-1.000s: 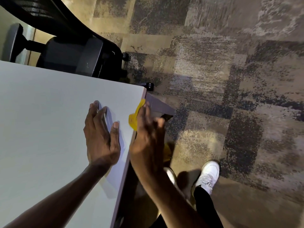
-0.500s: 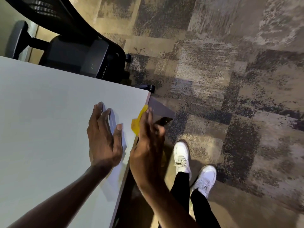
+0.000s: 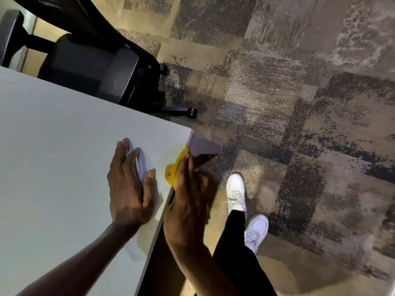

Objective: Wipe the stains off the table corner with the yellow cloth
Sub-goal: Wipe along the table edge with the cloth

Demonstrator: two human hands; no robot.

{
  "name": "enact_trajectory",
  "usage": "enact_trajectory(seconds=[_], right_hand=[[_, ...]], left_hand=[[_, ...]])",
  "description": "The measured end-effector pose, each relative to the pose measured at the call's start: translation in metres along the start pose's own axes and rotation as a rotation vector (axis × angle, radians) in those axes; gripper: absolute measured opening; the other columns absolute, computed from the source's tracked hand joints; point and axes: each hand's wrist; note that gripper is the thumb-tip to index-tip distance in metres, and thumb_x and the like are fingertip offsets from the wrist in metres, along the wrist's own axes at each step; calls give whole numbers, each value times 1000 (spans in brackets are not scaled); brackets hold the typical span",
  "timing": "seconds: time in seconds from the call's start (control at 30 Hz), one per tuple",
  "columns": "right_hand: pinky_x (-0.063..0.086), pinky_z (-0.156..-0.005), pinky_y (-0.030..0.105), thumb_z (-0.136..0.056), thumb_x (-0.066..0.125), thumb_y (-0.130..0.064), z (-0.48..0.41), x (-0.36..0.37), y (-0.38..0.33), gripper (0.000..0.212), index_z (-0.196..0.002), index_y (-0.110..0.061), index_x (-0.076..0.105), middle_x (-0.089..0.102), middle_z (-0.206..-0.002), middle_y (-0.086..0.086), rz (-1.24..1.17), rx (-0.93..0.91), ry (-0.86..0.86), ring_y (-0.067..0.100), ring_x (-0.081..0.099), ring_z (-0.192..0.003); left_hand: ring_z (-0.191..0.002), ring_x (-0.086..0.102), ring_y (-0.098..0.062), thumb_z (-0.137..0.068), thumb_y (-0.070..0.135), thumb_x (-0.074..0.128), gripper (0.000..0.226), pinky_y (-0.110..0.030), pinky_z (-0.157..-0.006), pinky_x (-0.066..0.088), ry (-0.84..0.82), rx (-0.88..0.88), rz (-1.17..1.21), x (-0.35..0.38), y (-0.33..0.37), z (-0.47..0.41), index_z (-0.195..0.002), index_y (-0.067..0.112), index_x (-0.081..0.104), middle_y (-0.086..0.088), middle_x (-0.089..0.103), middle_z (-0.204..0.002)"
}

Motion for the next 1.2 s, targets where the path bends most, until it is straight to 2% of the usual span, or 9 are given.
enact_trajectory(seconds=[0.17, 0.37, 0.6, 0.7, 0.77, 0.83, 1.07, 1.13, 1.2], right_hand=[[20, -119, 5, -96, 64, 9, -47, 3, 2, 73, -163, -10, 43, 57, -161, 10, -128, 132, -6, 23, 45, -139], [47, -119, 49, -107, 37, -29, -56, -4, 9, 61, -167, -22, 36, 58, -156, 5, -144, 97, -106, 29, 55, -141], [55, -113, 41, -110, 43, -8, -45, -53, 37, 51, -159, -23, 51, 65, -149, 5, -248, -39, -411, 23, 64, -134], [57, -96, 14, -110, 49, -22, -89, -77, 58, 39, -144, -36, 63, 71, -126, 11, -342, 59, -377, -1, 71, -108], [65, -81, 36, -107, 50, -34, -124, -83, 70, 33, -136, -32, 64, 72, -107, 15, -272, 92, -346, 14, 72, -85], [61, -79, 48, -105, 51, -36, -158, -82, 76, 39, -137, -22, 67, 74, -108, 16, -283, 98, -372, 21, 68, -89], [51, -107, 20, -108, 58, -13, -215, -72, 70, 41, -149, -8, 61, 71, -137, 16, -243, -137, -706, 26, 67, -124], [38, -93, -5, -105, 61, -1, -225, -78, 73, 45, -149, -11, 61, 71, -133, 13, -200, -186, -728, 17, 63, -115], [34, -83, -10, -103, 61, 3, -234, -85, 76, 49, -148, -16, 63, 68, -125, 4, -188, -203, -760, 3, 59, -105]], left_hand=[[-169, 30, -40, -107, 34, 46, 66, -46, -136, 26, 31, 30, -13, -4, 8, -3, -156, -8, 52, -23, 36, -178], [-169, 29, -43, -105, 30, 49, 66, -52, -136, 28, 22, 72, -37, -3, 2, -6, -153, -15, 52, -30, 35, -176], [-172, 24, -40, -106, 34, 49, 68, -49, -138, 21, -4, 98, -21, 0, -10, -5, -160, -7, 46, -23, 28, -182], [-173, 22, -39, -109, 38, 46, 69, -48, -139, 20, -12, 96, -44, 5, -15, -5, -162, -6, 44, -19, 24, -184], [-173, 20, -38, -113, 45, 39, 71, -49, -139, 20, -40, 73, -59, 4, -13, -5, -163, -5, 42, -20, 22, -185], [-173, 20, -39, -116, 50, 32, 74, -53, -138, 23, -75, 43, -73, 1, -9, -6, -162, -7, 42, -23, 24, -183], [-157, 42, -44, -112, 47, 51, 68, -57, -130, 37, 31, -311, -54, -3, 62, -26, -155, -5, 47, -24, 41, -169], [-169, 24, -35, -111, 57, 49, 76, -54, -137, 27, 78, -594, 11, 8, 95, -36, -167, 10, 32, -10, 20, -182], [-173, 12, -31, -109, 59, 48, 81, -56, -140, 20, 170, -778, 51, 22, 118, -50, -169, 8, 30, -11, 14, -185]])
Point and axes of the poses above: each hand's wrist, its own z-axis away from the middle knuckle, its own x-axis out of the palm, y = z × x
